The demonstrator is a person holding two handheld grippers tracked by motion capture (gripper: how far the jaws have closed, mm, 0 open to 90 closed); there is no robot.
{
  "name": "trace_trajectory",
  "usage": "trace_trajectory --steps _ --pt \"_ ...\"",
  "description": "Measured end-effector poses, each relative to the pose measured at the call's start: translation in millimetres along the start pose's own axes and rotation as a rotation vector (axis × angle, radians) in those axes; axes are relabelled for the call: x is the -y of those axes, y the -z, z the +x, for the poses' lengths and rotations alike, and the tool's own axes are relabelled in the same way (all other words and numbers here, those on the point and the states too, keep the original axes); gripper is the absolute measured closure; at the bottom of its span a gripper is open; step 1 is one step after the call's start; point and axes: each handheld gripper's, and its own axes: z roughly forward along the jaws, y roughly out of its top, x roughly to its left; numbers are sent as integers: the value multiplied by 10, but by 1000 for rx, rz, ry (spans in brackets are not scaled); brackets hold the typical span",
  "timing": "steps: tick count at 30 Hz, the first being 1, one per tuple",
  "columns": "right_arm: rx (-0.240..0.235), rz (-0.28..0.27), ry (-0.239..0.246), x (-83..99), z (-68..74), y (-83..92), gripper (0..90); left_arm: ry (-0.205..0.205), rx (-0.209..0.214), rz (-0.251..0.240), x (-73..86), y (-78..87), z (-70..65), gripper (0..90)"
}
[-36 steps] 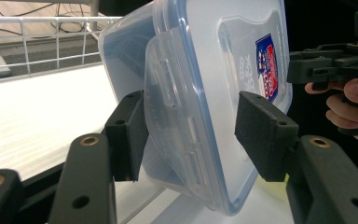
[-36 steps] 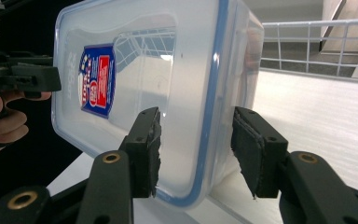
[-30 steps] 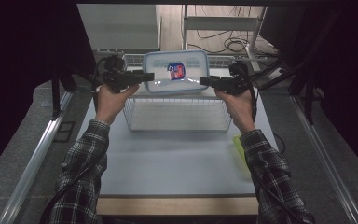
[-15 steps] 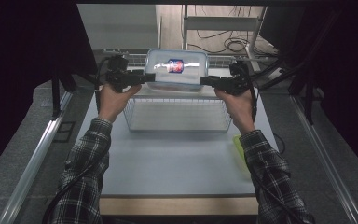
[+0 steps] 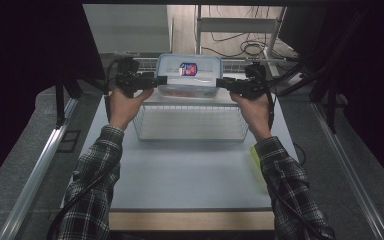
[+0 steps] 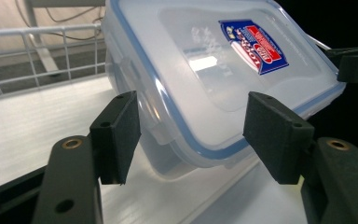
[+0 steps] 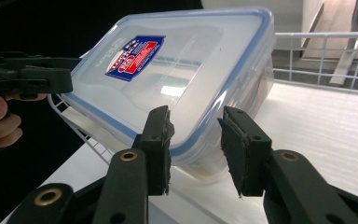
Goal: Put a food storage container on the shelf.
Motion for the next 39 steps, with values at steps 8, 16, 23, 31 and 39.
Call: trace_trajectory --steps 8,16,23,31,39 --pt "13 -6 -12 -27 -67 42 624 12 27 2 -12 -23 -37 367" --pt "-15 -28 17 -11 -41 96 559 -33 2 0 -14 59 -67 326" --pt "-26 -31 64 59 -12 216 438 -56 33 -2 103 191 -118 266" --pt "-36 -22 116 214 48 300 353 -109 38 14 347 310 -184 198" --pt "-39 -2 194 405 164 348 270 -186 39 40 586 419 -323 170"
